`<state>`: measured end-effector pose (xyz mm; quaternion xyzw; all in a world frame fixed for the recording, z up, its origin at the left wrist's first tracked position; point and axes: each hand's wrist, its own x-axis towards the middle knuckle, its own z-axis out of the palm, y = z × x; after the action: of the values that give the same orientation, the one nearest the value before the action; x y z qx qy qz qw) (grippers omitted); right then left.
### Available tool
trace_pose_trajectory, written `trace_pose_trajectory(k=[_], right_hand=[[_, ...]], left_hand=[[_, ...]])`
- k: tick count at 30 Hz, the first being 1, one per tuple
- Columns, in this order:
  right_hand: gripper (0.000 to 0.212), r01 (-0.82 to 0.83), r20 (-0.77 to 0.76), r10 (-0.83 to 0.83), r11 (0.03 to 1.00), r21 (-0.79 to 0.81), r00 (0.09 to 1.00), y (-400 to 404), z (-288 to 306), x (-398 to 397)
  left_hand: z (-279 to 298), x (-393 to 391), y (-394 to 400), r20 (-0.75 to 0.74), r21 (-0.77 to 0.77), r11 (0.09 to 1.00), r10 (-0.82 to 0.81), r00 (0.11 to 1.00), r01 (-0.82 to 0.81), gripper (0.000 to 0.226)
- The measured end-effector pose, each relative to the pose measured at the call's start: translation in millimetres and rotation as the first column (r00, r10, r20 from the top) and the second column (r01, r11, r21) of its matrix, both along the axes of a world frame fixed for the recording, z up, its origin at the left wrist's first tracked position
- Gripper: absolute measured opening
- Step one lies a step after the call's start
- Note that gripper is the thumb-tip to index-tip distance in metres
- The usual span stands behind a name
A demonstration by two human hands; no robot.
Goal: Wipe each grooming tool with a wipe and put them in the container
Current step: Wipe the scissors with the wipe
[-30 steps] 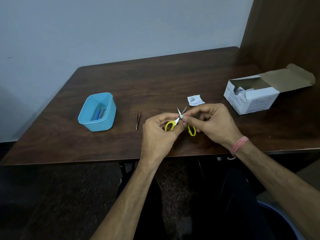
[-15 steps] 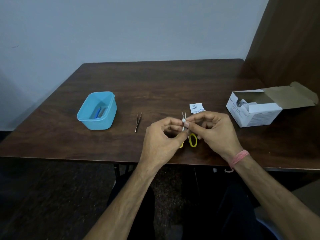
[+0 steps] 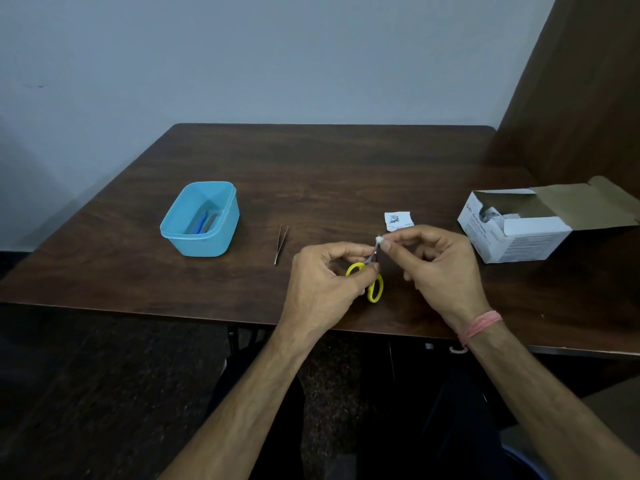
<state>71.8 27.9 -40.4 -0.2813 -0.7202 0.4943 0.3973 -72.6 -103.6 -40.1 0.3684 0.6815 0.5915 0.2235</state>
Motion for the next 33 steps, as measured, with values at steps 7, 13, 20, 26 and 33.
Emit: trace_pose_trajectory(k=[7, 13, 20, 26, 33], right_hand=[[0.005, -0.014, 0.006, 0.014, 1.0, -0.011, 1.0, -3.3, 2.4, 0.4], [0.005, -0.025, 0.014, 0.025, 1.0, 0.0, 1.0, -1.7, 1.6, 0.5], [0.005, -0.054, 0.006, 0.054, 0.998, 0.006, 0.998, -2.7, 1.0, 0.4], [0.007, -0.047, -0.002, 0.047, 0.999, 0.01, 0.999, -2.8, 0.9, 2.2], [0.007, -0.002, -0.016, 0.001, 1.0, -0.026, 1.0, -1.1, -1.5, 0.2]], left_hand=[[-0.8, -1.4, -2.8, -0.022, -0.004, 1.0, -0.021, 1.0, 0.02, 0.016], [-0.2, -3.2, -3.8, -0.043, -0.022, 0.999, -0.03, 0.999, 0.029, 0.015], [-6.3, -7.8, 0.0, -0.073, 0.01, 0.998, -0.06, 0.996, 0.061, 0.019], [-6.2, -8.8, 0.2, -0.055, -0.005, 0.998, -0.065, 0.996, 0.065, 0.021], [-7.1, -7.5, 0.0, -0.087, -0.005, 0.996, -0.092, 0.992, 0.092, 0.02]])
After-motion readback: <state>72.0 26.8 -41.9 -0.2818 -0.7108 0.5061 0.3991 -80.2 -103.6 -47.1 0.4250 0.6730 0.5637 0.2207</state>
